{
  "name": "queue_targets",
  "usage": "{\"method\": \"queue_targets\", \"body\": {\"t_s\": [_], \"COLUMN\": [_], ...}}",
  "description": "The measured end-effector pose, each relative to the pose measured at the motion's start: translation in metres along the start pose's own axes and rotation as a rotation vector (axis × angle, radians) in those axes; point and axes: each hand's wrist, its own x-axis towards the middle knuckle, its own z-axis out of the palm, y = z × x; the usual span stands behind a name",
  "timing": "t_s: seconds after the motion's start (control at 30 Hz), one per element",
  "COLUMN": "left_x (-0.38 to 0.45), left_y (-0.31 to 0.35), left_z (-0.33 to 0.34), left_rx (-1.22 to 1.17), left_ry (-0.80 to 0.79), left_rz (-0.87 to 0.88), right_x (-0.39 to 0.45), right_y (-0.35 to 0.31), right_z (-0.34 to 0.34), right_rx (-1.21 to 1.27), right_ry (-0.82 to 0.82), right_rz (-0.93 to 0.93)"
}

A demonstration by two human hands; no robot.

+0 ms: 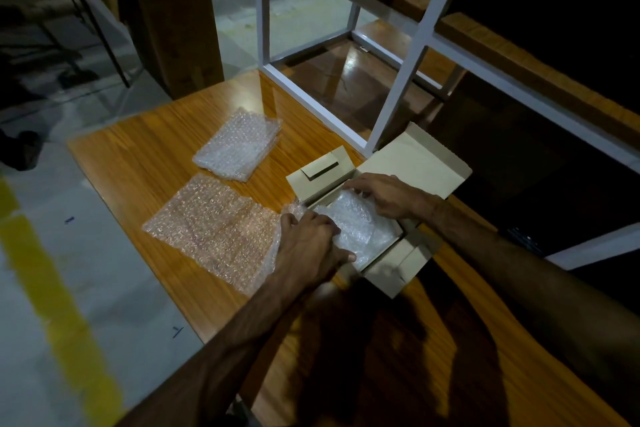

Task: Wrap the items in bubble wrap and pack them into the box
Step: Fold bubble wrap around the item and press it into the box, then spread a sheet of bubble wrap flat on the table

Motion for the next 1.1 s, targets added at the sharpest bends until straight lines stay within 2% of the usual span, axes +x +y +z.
{"method": "queue_targets", "body": {"t_s": [0.13,0.23,0.33,0.47,0.6,0.7,0.77,0.87,0.97,1.03,1.1], "left_x": [-0.007,-0.026,-0.054,-0.086,-0.106,-0.113,-0.115,-0.115,-0.111,-0.11,-0.113], "left_y": [-0.007,-0.017,-0.029,-0.042,-0.052,-0.069,-0.079,-0.083,-0.079,-0.075,-0.072], "left_z": [0.002,0.001,0.005,0.017,0.024,0.022,0.021,0.021,0.022,0.021,0.022], "left_rx": [-0.095,-0.196,-0.31,-0.344,-0.361,-0.321,-0.299,-0.216,-0.17,-0.189,-0.194], "left_ry": [0.052,0.167,0.301,0.342,0.312,0.281,0.251,0.169,0.076,0.019,-0.048], "left_rz": [0.1,0.146,0.063,-0.023,-0.048,-0.073,-0.099,-0.104,-0.099,-0.099,-0.079], "right_x": [-0.003,-0.029,-0.079,-0.132,-0.142,-0.137,-0.128,-0.109,-0.094,-0.084,-0.075], "right_y": [-0.001,-0.016,-0.049,-0.102,-0.134,-0.151,-0.158,-0.162,-0.174,-0.182,-0.185], "right_z": [0.003,0.015,0.041,0.104,0.162,0.182,0.191,0.203,0.208,0.205,0.201], "right_rx": [-0.054,-0.009,0.143,0.325,0.457,0.604,0.683,0.782,1.088,1.224,1.26], "right_ry": [0.011,0.263,0.538,0.846,0.959,1.047,1.019,0.761,0.566,0.6,0.656], "right_rz": [0.015,0.066,0.125,0.268,0.415,0.36,0.36,0.51,0.57,0.629,0.709]}}
